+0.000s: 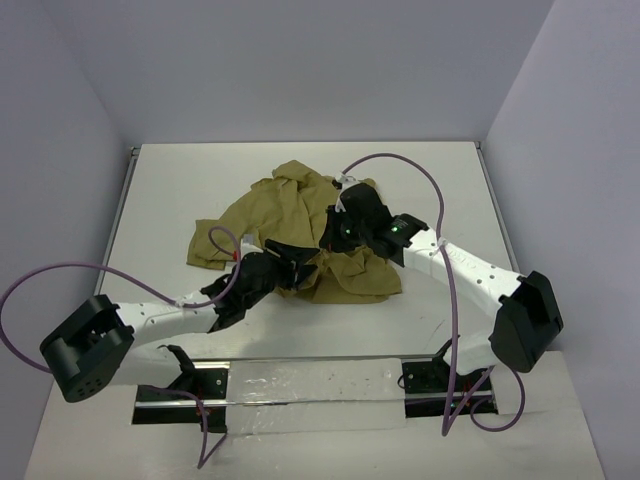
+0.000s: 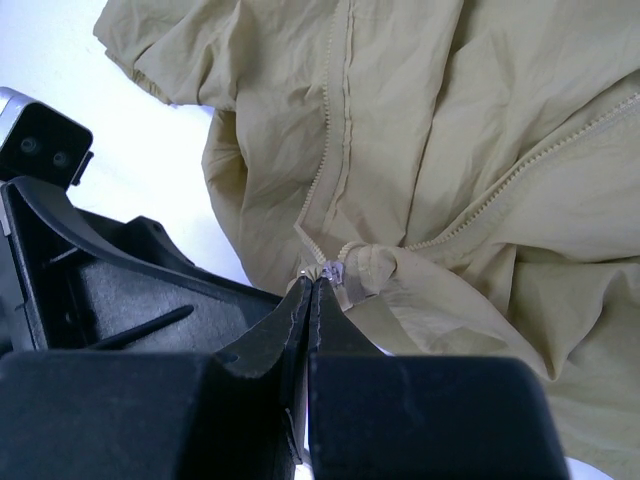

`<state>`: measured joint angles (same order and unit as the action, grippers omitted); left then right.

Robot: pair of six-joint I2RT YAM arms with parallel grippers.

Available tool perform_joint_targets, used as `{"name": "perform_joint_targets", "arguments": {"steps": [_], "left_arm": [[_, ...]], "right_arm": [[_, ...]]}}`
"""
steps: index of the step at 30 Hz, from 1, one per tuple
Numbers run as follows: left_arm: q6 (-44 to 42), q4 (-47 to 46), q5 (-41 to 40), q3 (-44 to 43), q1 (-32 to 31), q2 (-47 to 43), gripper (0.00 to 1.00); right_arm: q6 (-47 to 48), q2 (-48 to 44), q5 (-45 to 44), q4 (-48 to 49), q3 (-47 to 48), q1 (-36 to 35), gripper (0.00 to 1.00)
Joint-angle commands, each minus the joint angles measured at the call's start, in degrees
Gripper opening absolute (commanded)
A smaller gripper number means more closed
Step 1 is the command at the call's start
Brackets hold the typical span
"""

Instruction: Zip up the jacket

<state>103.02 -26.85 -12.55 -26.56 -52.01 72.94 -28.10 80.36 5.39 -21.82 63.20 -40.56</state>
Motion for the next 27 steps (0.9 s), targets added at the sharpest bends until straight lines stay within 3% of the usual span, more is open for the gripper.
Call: {"name": "perform_joint_targets", "arguments": {"steps": [1,7,14,27], "left_arm": [[1.80,1.58,-3.35,-3.11,-0.29,-0.21,0.58],[1.01,3.33,-5.53,-4.50,-0.18,-0.63,0.53],[0.03,1.94,-6.08,-4.69,-0.11,0.01,0.39],[-2.38,-1.22,-3.45,-6.48,0.15,3.03,0.41]], "right_arm": [[-0.32,-2.45,-0.64,1.64,-0.18,0.45,0.00],[-0.35,-2.58,-0.38,1.43,0.01,0.41,0.00],[0.02,-2.44,-0.33,1.08,0.08,0.39,0.00],[0.24,-2.18,0.63,0.95,0.57,0.35,0.00]]}}
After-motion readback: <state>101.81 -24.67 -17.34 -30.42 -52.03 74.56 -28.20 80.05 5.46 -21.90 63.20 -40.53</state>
